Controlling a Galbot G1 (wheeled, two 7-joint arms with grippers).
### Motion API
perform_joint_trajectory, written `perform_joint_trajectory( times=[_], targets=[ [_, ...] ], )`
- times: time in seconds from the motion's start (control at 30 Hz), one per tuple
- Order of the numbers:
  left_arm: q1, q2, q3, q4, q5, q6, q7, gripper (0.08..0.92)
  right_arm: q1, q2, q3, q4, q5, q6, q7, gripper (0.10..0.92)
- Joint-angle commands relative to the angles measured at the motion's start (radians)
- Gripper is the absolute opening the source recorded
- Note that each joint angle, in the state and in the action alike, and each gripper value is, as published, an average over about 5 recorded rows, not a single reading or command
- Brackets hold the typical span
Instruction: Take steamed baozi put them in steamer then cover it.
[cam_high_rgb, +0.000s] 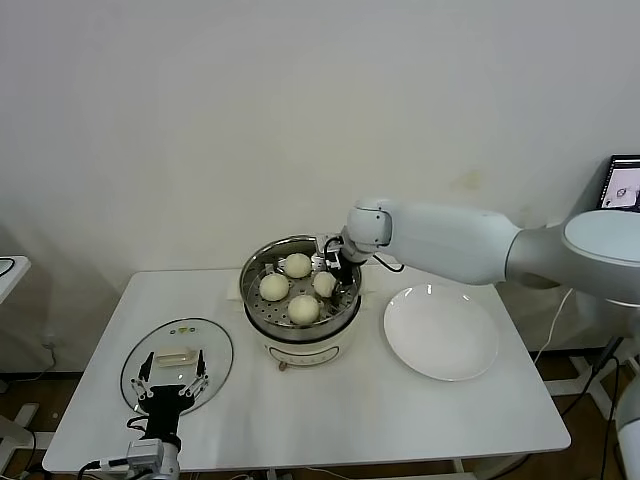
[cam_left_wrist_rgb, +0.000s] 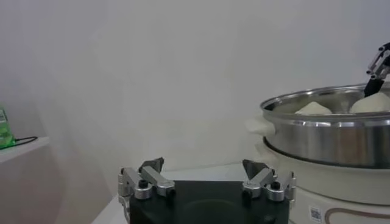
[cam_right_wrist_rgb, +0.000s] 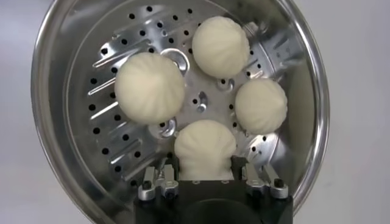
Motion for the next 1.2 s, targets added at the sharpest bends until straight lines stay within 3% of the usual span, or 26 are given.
perform_joint_trajectory(
  times=[0.03,0.23,0.33,0.6,0.83,1.2],
  targets=[
    [0.0,0.001,-0.001,0.0,0.0,0.001,-0.001,0.823,0.0,-0.002,0.005,-0.001,-0.013,0.001,-0.005,0.606],
    [-0.001,0.002,-0.002,0.004,0.0,0.001,-0.001,0.823,0.025,-0.015,0.011,0.019,-0.007,0.0,-0.009,0.771],
    [-0.002,0.005,-0.003,0.007,-0.002,0.002,-0.002,0.823,0.049,-0.027,0.022,0.038,0.001,0.0,-0.009,0.814],
    [-0.018,0.03,-0.021,0.023,-0.024,0.009,-0.005,0.823,0.129,-0.111,0.083,0.115,0.048,-0.012,0.037,0.823],
    [-0.027,0.053,-0.031,0.056,-0.031,0.001,-0.01,0.823,0.09,-0.283,0.213,0.252,0.076,-0.03,0.2,0.823],
    [-0.069,0.102,-0.045,0.14,0.082,-0.065,-0.045,0.823,-0.499,-0.575,0.827,0.539,-0.003,0.027,0.595,0.823]
  ],
)
